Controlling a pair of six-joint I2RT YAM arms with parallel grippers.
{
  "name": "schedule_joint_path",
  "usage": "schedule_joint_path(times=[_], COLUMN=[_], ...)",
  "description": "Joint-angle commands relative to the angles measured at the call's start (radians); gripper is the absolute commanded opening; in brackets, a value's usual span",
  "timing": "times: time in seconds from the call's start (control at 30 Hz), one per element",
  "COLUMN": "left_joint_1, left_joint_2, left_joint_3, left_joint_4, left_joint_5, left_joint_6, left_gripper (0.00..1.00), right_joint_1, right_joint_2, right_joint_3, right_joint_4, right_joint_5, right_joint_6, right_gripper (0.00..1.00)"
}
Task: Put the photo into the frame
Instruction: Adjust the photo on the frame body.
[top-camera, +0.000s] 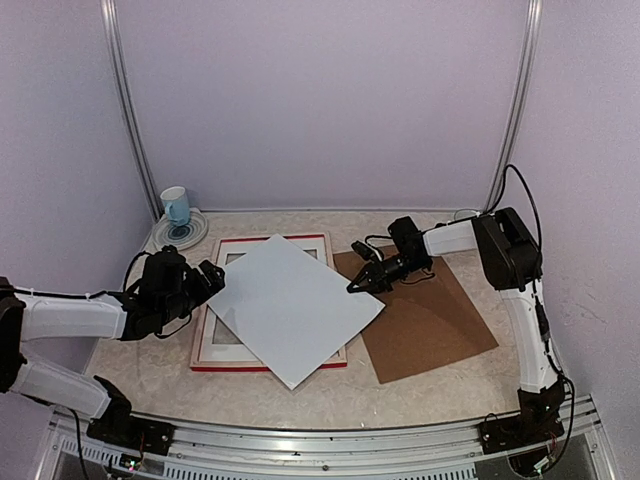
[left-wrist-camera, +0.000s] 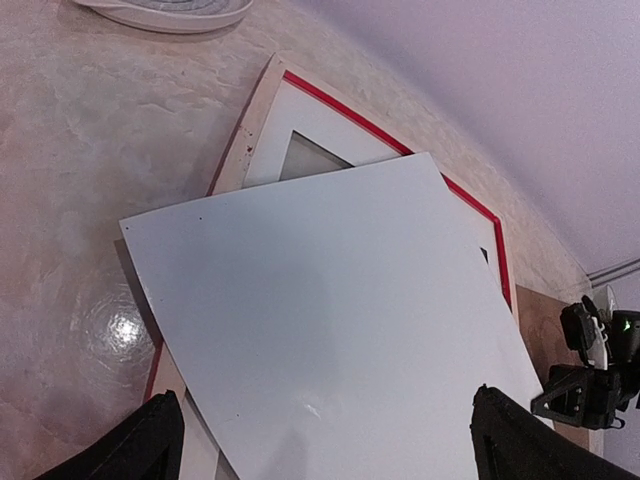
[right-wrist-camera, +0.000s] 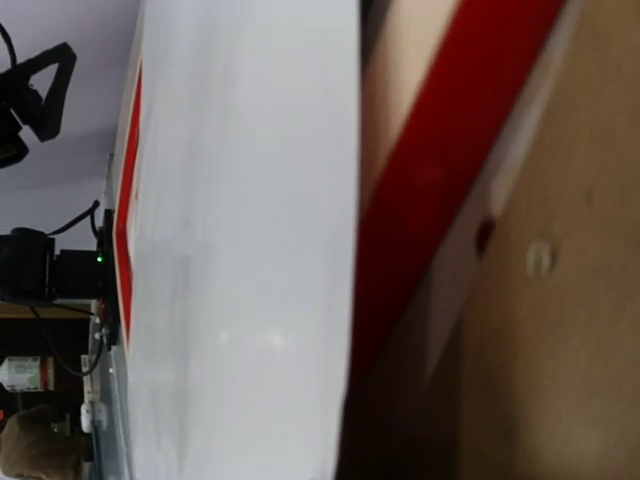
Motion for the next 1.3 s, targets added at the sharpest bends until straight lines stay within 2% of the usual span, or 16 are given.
schedule_joint_path(times=[0.0,0.2,0.5,0.67,0.83,1.27], left_joint_1=[0.008,0.008,0.009,0.009,0.009,0.009], left_joint_2=[0.003,0.01,0.017,0.018,0.018,0.001], left_joint_3=[-0.013,-0.01,-0.008,-0.007,-0.004,-0.008], left_joint_4=[0.029,0.033,0.035,0.036,0.038,0.022], left_joint_5=[0.004,0.003,0.0,-0.001,-0.003,-0.019], left_joint_6=[0.001,0.0,0.0,-0.001,-0.002,-0.006], left_gripper=[0.99,0.99,0.99,0.99,0.99,0.99], right_joint_1=[0.007,0.007,0.01,0.022,0.04,0.111], right_joint_2=[-0.079,-0.167,-0.276,-0.335,-0.397,-0.517], right_joint_3=[-0.079,-0.186,-0.333,-0.411,-0.506,-0.645], right_joint_4=[0.094,0.233,0.372,0.401,0.498,0.598], right_joint_5=[-0.008,0.02,0.159,0.253,0.313,0.478], right_joint_6=[0.09,0.22,0.374,0.425,0.515,0.663], right_gripper=[0.0,0.0,0.0,0.0,0.0,0.0])
